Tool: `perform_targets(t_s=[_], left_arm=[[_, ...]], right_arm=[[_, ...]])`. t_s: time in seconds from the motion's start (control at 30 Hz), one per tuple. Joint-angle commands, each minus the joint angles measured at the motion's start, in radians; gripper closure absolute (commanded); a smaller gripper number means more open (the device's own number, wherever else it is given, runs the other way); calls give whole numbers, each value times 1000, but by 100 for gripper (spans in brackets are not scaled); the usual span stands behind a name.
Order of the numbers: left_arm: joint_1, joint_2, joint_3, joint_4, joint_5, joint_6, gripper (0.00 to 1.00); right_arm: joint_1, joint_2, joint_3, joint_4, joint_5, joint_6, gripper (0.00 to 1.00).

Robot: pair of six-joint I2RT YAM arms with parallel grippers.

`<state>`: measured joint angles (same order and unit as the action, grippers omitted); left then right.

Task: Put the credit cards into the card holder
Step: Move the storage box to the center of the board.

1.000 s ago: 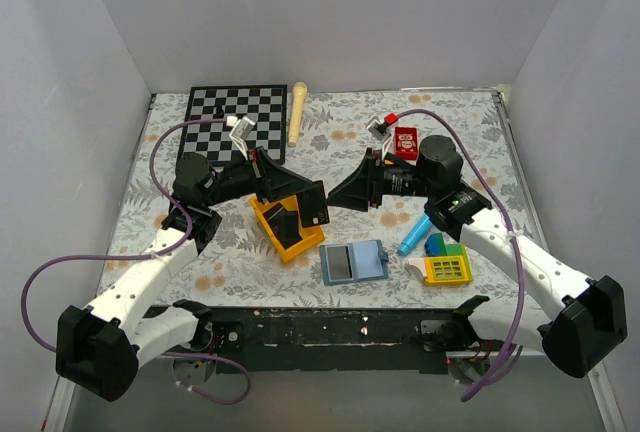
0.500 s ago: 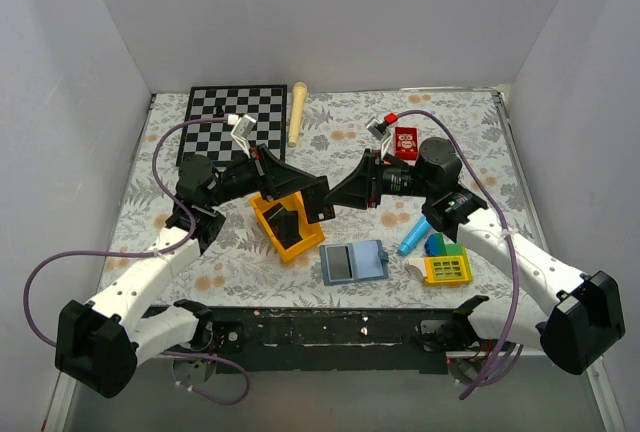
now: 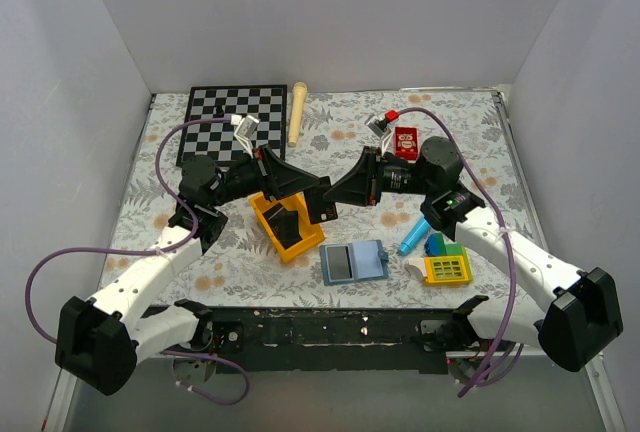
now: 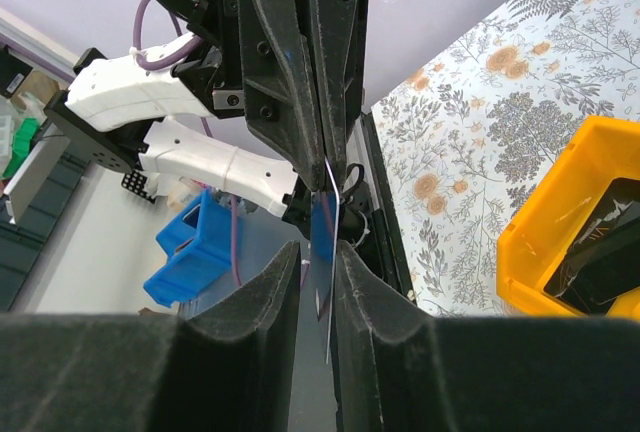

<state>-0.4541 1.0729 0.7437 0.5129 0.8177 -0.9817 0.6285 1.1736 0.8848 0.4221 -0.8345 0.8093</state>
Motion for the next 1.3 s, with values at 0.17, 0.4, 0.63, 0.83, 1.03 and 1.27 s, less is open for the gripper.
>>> perform_targets(t_s=[0.17, 0.4, 0.63, 0.83, 1.03, 1.27], left_arm=[[-11, -7, 0, 21, -28, 5, 100], [-11, -5, 3, 21, -37, 3, 100], [-11, -1, 6, 15, -35, 6, 99], [-8, -11, 43, -147, -103, 92, 44], [2, 7, 111, -413, -250, 216, 26], [-46, 116, 187, -750, -461, 308, 33]], right_arm=[[0, 11, -10, 78, -26, 21, 74], [0, 15, -12, 84, -29, 24, 76], [0, 15, -9, 87, -31, 33, 99], [-6, -73, 5, -145, 122, -88, 99], [-61, -259, 19, -629, 588, -251, 99], [-105, -339, -33, -757, 693, -276, 99]])
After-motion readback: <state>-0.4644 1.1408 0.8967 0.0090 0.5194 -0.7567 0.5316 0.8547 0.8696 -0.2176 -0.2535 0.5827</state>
